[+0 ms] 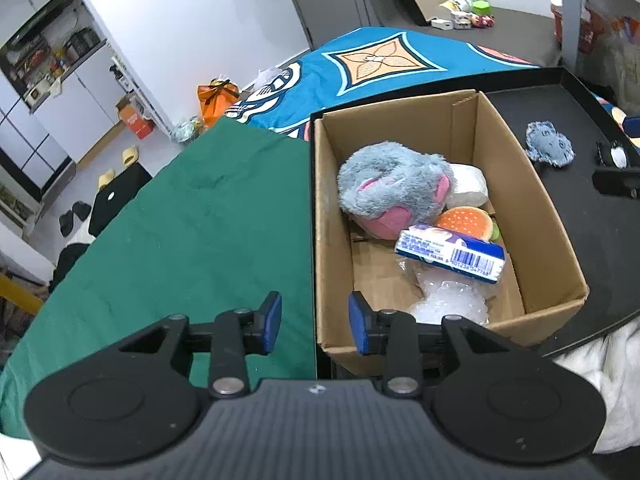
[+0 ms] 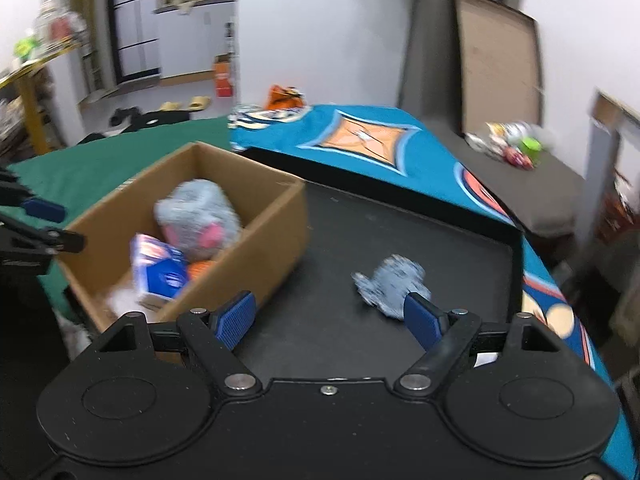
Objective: Organize soft objects
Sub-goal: 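Reach the right gripper to the black heart plush and grasp it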
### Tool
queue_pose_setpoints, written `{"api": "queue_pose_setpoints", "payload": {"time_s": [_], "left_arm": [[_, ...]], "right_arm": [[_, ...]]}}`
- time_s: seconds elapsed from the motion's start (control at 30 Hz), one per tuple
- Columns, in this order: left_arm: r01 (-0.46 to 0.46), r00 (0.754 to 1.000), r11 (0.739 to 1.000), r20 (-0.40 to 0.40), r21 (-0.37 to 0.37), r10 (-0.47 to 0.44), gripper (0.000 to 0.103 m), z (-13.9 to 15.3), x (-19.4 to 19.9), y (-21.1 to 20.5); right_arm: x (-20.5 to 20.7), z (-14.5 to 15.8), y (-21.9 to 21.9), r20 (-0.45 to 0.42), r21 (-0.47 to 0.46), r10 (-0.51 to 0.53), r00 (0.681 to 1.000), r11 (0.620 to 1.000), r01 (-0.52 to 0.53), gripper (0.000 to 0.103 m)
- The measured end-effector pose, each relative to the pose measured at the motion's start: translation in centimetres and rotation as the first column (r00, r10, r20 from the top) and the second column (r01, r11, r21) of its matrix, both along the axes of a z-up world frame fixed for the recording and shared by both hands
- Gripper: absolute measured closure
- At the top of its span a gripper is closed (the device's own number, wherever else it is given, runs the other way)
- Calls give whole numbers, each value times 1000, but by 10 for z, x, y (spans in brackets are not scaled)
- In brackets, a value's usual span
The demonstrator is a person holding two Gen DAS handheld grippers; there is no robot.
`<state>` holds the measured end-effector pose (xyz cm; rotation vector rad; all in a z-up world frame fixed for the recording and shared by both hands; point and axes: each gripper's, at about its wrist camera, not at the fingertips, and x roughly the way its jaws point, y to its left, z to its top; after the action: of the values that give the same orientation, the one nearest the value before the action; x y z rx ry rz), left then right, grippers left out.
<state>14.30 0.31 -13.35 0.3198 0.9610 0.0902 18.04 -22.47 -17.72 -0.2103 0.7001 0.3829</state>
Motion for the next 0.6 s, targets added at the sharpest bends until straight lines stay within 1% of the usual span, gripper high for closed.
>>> {"api": "queue_pose_setpoints", "payload": {"time_s": [0.1,0.2,0.33,0.4,0.6], "left_arm": [[28,1000,999,-5,17,-28,68,-1,0,-5],[43,999,998,3,39,-43,68,-1,-2,-9],[71,997,996,-5,51,-71,68,-2,-2,-16],[85,996,994,-19,75,-84,68,-4,-1,-21],[76,997,989,-34,124,-73,68,-8,3,-28]], "right_arm": [[6,-16,-11,-27,-10,-48,998,999,47,22],[11,-27,-19,-47,-21,-73,996,997,72,22],[16,-34,-36,-78,-1,-122,989,992,123,22],[18,-38,-43,-86,8,-139,986,990,141,23],[25,-49,-60,-93,6,-189,977,982,191,24]]}}
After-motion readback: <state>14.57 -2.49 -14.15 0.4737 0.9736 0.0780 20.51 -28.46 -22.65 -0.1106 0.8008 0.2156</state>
